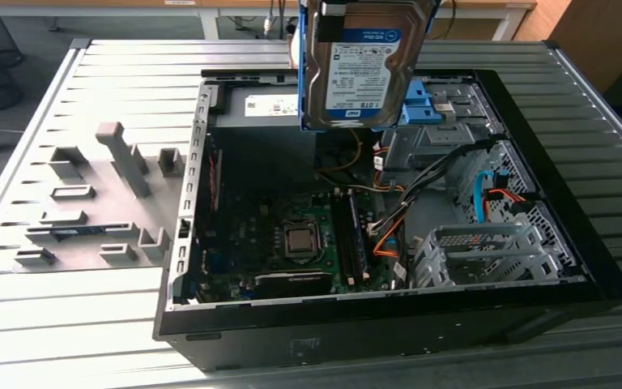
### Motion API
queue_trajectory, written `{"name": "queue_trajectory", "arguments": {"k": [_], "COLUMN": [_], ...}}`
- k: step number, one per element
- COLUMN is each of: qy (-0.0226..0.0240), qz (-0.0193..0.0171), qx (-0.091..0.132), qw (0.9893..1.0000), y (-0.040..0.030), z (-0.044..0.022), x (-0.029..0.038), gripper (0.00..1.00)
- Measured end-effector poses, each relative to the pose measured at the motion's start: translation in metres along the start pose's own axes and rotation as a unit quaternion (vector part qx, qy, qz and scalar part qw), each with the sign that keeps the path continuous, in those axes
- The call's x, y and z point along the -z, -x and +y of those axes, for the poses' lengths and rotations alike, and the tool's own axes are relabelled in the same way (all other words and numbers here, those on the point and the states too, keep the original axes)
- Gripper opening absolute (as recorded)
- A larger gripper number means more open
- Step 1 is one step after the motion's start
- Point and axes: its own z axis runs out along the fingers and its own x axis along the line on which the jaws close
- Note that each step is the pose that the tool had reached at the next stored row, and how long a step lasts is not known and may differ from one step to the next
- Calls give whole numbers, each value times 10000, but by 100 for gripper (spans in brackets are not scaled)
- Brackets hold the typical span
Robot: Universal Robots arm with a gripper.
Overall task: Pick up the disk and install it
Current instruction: 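Insert the disk into the insertion slot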
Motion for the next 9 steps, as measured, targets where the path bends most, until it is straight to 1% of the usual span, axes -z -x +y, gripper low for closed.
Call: {"name": "queue_trajectory", "arguments": {"k": [5,7,9], "qy": [0,0,0], "qz": [0,0,1], "qx": [1,1,2], "qw": [10000,10000,10000], "y": [-8,-27,-67], "z": [0,1,2], "x": [0,0,0], "gripper": [37,37,37]}}
